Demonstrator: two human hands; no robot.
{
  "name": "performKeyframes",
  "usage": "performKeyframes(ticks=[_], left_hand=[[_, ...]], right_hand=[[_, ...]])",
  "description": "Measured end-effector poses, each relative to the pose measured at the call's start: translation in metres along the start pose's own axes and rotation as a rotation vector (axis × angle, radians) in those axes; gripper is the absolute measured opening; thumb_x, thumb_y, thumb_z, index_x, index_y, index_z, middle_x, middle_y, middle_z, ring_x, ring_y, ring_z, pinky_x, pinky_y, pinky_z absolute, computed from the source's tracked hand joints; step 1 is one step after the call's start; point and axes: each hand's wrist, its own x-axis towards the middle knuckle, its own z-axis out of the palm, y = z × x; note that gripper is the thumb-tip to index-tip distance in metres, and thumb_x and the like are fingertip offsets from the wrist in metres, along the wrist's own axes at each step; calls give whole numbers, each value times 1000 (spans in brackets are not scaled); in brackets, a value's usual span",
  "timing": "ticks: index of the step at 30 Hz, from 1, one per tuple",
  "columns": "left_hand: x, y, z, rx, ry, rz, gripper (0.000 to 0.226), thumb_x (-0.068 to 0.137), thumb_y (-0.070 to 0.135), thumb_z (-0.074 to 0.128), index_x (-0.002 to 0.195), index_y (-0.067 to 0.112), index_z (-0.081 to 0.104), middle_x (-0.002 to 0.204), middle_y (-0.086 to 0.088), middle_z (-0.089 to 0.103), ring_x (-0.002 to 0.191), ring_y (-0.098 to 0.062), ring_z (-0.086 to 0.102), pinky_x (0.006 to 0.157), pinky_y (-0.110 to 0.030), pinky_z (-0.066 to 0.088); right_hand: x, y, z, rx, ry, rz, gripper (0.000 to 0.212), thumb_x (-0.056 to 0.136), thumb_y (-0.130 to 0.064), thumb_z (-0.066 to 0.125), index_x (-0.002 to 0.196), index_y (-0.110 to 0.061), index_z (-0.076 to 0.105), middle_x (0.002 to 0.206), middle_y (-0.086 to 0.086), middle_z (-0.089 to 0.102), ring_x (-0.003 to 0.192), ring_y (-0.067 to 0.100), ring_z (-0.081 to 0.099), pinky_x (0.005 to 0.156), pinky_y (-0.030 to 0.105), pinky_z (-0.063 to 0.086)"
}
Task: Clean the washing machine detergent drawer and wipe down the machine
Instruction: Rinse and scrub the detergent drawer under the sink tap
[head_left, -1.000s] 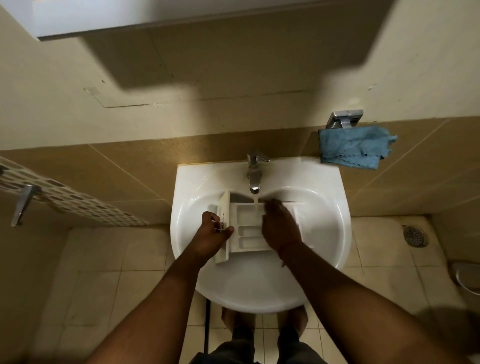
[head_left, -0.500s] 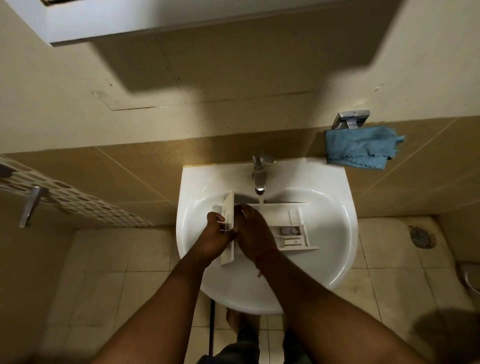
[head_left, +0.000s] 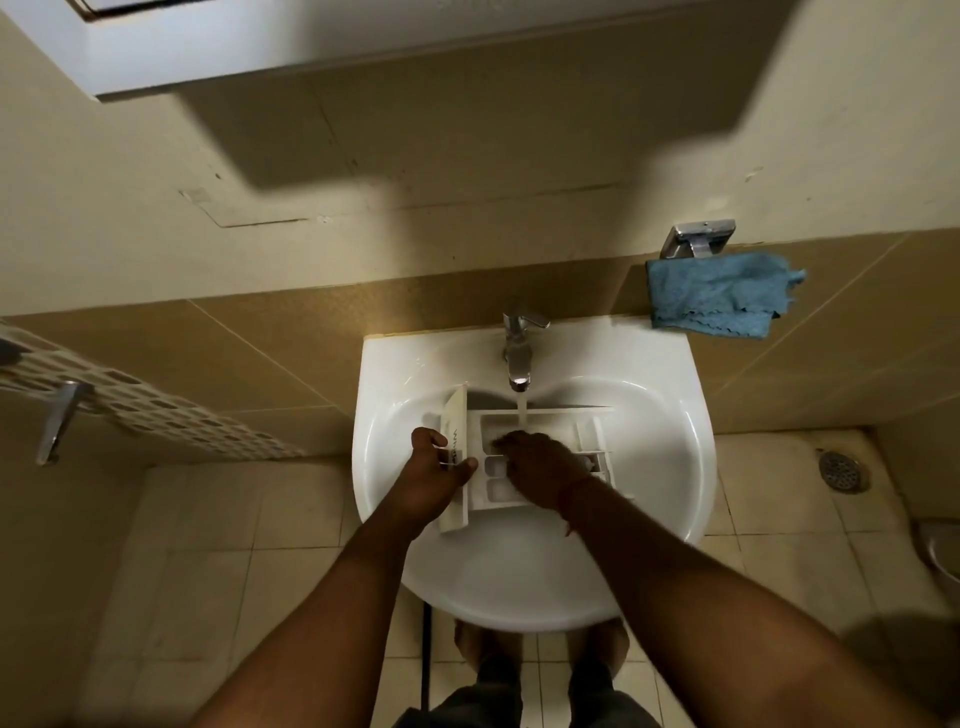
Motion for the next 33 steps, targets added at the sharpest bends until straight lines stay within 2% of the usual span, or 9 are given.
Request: performKeyframes(ticks=[4,11,14,16,21,27,29,31,33], left_hand=[[-1,-2,2,4,17,12,44,91,21,67,115,17,31,106,-7,51,97,-26,56,85,-48,54],[0,0,1,36,9,28,44,92,21,67,115,15,30,104,-4,51,94,-22,56,83,-41,54],[-1,-2,0,34,13,27,44,91,22,67,114,17,30,107,-7,51,95,-23,56,85,-44,54],[-1,-2,0,33,24,28,44,91,23,67,114,17,30,107,-7,51,95,-24,56,85,-44,54],[-1,0,1,38,20,23,43,92,23,67,114,17,31,105,-4,52,96,-23,57,83,-41,54],[-1,0,2,-1,29,30,42,92,18,66,114,13,30,99,-3,50,88,-18,54,77,-35,51],[-1,1,2,0,24,39,41,92,16,65,112,14,29,101,-3,51,89,-19,55,74,-34,51],[-2,1,2,1,20,40,40,92,12,64,111,15,29,103,-6,52,88,-19,56,69,-30,50],[-2,0,2,-16,21,43,40,92,9,64,112,13,29,103,-8,52,85,-17,56,66,-27,50]], right_hand=[[6,40,-15,-31,-81,358,52,94,-30,55,137,-3,45,138,18,48,125,35,49,103,43,43],[24,-25,3,114,-87,-48,54,94,-20,56,143,-6,39,142,17,43,128,33,47,107,42,41],[16,17,1,-70,-113,45,57,98,-48,44,150,-27,32,153,12,29,137,33,35,111,46,37],[13,38,-3,-112,-98,234,66,93,-57,47,148,-24,36,150,16,31,135,34,37,111,44,36],[17,7,-11,400,103,434,39,85,-23,58,122,-11,60,119,12,61,111,36,57,94,41,48],[22,-33,-23,1652,138,440,18,96,4,46,107,9,59,87,15,62,80,21,61,84,34,56],[24,-54,-17,1309,162,288,28,95,4,41,118,7,58,103,18,65,88,23,64,83,34,57],[19,-61,-3,724,270,61,36,89,3,47,123,-1,58,121,18,59,107,27,60,96,39,51],[0,-56,15,445,270,-153,47,88,-1,52,136,-4,49,135,15,49,122,26,50,107,37,42]])
